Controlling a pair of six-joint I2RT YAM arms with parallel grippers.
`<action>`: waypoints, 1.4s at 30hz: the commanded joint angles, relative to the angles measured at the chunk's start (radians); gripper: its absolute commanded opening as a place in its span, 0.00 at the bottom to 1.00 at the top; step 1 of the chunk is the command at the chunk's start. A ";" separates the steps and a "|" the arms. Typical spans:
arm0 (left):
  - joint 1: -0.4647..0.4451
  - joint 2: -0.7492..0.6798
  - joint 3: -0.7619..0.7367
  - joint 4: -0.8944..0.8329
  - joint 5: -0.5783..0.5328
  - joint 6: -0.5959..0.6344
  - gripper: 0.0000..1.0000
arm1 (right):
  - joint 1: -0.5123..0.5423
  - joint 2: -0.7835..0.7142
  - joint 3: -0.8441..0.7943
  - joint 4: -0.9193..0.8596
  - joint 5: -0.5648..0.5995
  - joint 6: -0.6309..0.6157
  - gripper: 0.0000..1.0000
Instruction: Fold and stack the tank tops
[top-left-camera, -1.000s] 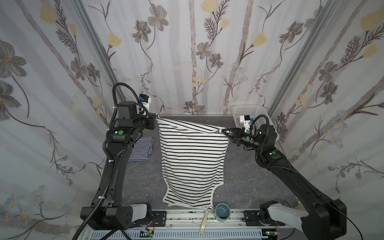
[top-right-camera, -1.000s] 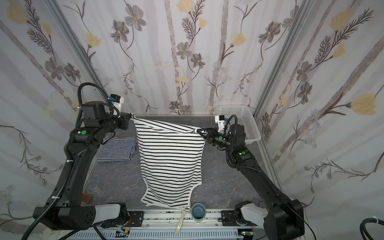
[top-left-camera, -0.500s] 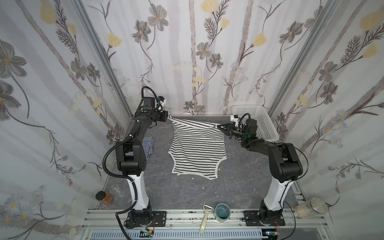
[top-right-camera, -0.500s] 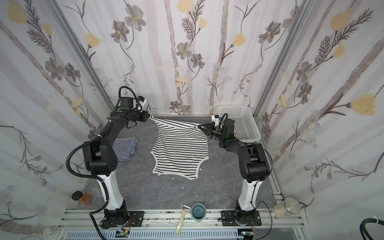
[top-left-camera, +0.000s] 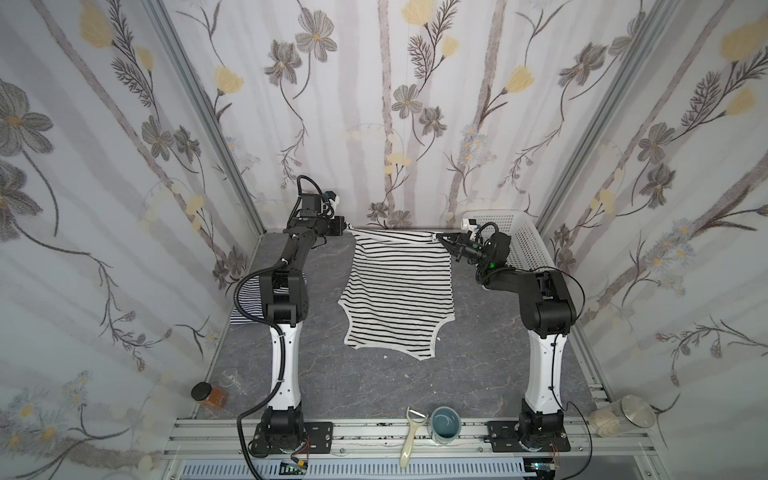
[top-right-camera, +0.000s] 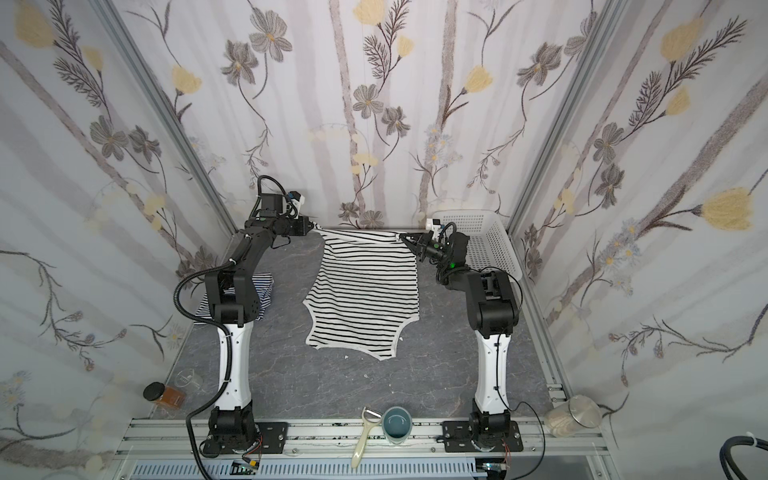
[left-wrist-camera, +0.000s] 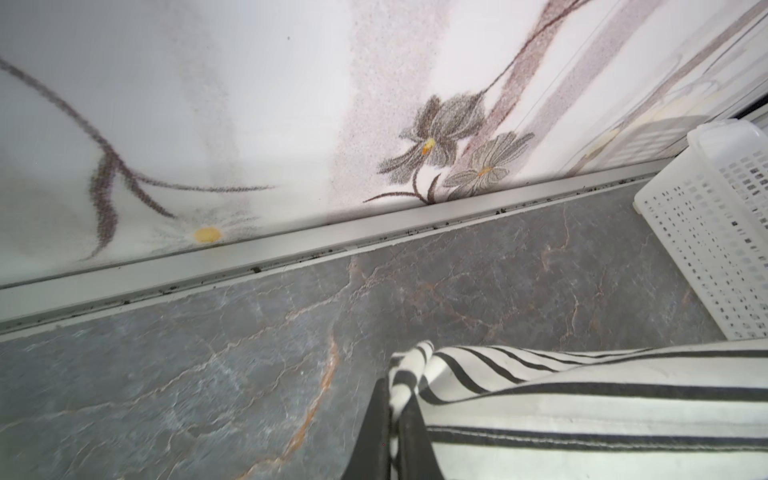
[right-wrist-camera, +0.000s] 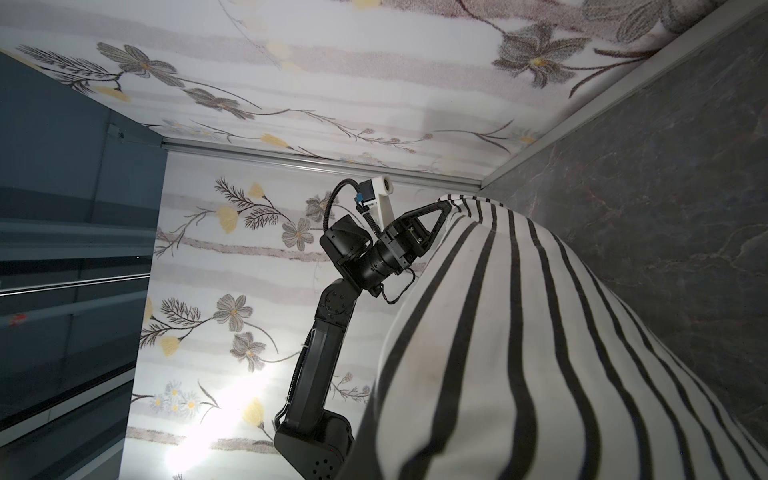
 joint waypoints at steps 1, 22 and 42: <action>-0.016 0.070 0.099 0.026 0.020 -0.065 0.00 | -0.006 0.012 0.040 -0.127 0.045 -0.094 0.12; -0.089 -0.164 -0.274 0.061 -0.020 -0.043 0.72 | 0.076 -0.283 0.011 -1.127 0.392 -0.896 0.37; -0.236 -0.564 -1.022 0.055 -0.269 0.216 0.72 | 0.250 -0.312 -0.175 -1.427 0.849 -1.145 0.38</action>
